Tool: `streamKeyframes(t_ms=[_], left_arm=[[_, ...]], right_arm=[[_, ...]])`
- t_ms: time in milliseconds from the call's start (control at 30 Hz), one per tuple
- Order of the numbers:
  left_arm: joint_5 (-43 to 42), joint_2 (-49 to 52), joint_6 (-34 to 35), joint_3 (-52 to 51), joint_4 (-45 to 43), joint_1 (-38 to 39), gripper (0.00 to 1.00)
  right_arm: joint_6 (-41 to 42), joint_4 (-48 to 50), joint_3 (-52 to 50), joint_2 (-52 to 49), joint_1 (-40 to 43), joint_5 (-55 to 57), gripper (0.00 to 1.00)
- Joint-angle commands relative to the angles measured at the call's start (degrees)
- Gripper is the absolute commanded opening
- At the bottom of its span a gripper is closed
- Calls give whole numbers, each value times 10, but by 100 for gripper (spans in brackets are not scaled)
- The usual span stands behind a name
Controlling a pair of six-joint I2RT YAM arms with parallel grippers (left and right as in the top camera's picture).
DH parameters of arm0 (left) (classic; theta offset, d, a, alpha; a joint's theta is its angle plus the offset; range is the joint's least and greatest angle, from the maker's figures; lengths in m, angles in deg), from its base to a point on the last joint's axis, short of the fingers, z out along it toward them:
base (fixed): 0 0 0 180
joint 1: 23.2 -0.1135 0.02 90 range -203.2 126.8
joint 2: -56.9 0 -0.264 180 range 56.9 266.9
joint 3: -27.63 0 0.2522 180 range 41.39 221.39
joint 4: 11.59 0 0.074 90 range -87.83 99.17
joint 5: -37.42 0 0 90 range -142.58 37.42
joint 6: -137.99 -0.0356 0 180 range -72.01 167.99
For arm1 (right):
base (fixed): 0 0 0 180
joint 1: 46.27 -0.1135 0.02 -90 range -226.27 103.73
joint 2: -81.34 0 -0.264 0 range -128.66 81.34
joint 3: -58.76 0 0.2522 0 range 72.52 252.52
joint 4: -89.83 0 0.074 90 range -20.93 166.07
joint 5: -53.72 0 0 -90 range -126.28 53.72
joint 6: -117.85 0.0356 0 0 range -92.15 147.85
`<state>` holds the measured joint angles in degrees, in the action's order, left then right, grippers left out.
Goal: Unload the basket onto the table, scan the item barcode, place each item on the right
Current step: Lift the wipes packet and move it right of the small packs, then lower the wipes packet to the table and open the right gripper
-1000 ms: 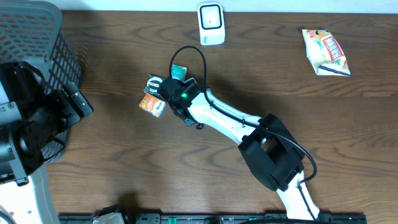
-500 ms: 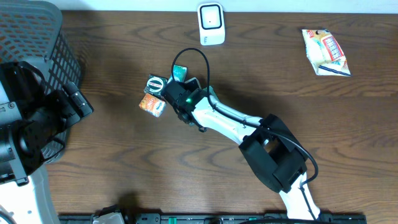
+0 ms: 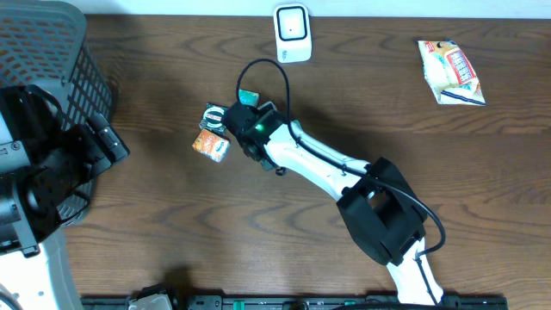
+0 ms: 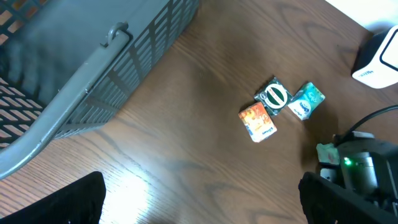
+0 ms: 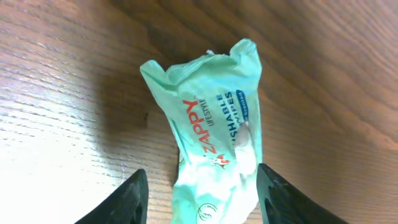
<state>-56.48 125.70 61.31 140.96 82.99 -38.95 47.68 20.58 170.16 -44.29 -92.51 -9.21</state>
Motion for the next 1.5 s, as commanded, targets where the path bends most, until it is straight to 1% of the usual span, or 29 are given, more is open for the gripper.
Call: streamKeyframes(t_ms=[0, 233, 433, 567, 667, 700, 767, 833, 933, 1033, 1133, 1233, 1300, 1467], left_arm=[[5, 0, 1, -5, 1, -3, 98], [5, 0, 1, -5, 1, -3, 98], [5, 0, 1, -5, 1, -3, 98], [5, 0, 1, -5, 1, -3, 98], [5, 0, 1, -5, 1, -3, 98], [5, 0, 1, -5, 1, -3, 98], [5, 0, 1, -5, 1, -3, 98], [5, 0, 1, -5, 1, -3, 98], [5, 0, 1, -5, 1, -3, 97], [5, 0, 1, -5, 1, -3, 98], [5, 0, 1, -5, 1, -3, 98], [5, 0, 1, -5, 1, -3, 98], [5, 0, 1, -5, 1, -3, 98], [5, 0, 1, -5, 1, -3, 98]], right_arm=[[-4, -9, 10, -3, 5, 11, 52], [-5, 1, 3, -3, 6, 11, 52], [-7, 32, -28, -3, 18, 11, 51], [-7, 61, -60, -3, 30, 9, 48], [-7, 77, -81, -3, 38, -2, 43], [-7, 80, -86, -3, 40, -10, 40], [-7, 84, -92, -3, 45, -28, 26], [-6, 84, -93, -3, 49, -40, 15], [-6, 82, -87, -3, 50, -50, 1], [-6, 55, -63, 1, 55, -74, 1], [-6, 26, -33, 11, 70, -116, 1], [-9, -6, 3, 24, 96, -187, 1], [-30, -20, 24, 28, 117, -262, 1], [-123, -40, 45, 28, 193, -544, 1]])
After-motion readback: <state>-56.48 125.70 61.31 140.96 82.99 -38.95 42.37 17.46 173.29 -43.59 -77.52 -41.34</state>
